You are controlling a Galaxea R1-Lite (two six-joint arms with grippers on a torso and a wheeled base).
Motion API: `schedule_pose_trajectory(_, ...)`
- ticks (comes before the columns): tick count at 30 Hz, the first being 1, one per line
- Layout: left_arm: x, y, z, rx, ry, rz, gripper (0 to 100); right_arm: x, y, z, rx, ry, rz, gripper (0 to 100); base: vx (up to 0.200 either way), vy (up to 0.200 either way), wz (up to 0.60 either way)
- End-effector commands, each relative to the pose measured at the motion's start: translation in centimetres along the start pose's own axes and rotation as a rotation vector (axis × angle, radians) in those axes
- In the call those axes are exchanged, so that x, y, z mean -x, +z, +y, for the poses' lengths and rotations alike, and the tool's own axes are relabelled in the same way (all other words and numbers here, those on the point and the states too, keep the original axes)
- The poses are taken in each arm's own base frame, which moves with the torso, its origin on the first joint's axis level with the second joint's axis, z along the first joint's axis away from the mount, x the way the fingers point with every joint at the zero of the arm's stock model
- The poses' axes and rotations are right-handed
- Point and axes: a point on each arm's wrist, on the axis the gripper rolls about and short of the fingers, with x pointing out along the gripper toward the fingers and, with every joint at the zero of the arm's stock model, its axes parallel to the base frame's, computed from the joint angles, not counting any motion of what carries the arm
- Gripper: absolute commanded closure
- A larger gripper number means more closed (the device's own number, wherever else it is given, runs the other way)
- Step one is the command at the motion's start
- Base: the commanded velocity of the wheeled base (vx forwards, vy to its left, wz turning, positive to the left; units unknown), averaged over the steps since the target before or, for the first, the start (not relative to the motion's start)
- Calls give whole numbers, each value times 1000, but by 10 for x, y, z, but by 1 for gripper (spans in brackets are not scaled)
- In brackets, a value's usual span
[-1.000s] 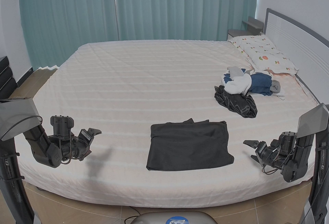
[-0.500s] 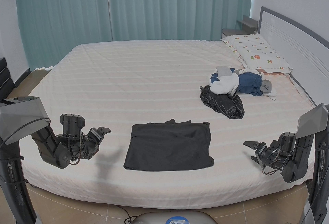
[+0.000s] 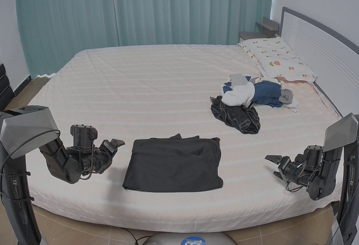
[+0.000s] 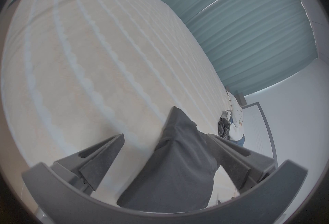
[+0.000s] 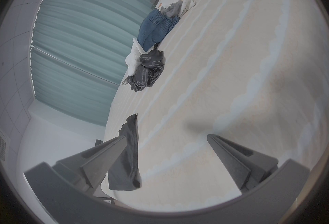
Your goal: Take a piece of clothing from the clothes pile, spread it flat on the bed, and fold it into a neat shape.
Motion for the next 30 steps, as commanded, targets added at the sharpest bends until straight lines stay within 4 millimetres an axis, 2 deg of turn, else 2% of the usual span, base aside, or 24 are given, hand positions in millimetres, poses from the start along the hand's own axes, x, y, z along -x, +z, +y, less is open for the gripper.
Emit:
schedule_pose_trajectory(1,-4,-5,-7,-17,-18,9,0,0,0,1,4,8,-6,0,0,0,0)
schedule_pose_trajectory(4,-7,-8,-4,-31,-15,18,0,0,0,1,4,8,-6,0,0,0,0)
schedule_pose_trajectory(9,-16,-15,9,-189,6,82,0,0,0,1,4,7,-4,0,0,0,0)
schedule_pose_trajectory(18,-14,-25,16,-385,-44,198,0,0,0,1,4,7,-4,0,0,0,0)
schedule_pose_trajectory(27,-17,-40,9,-449,-114,272,0,0,-1,0,11,5,-2,0,0,0,0)
schedule_pose_trajectory(30,-25,-48,4,-474,-130,279,0,0,-1,0,19,6,-1,0,0,0,0)
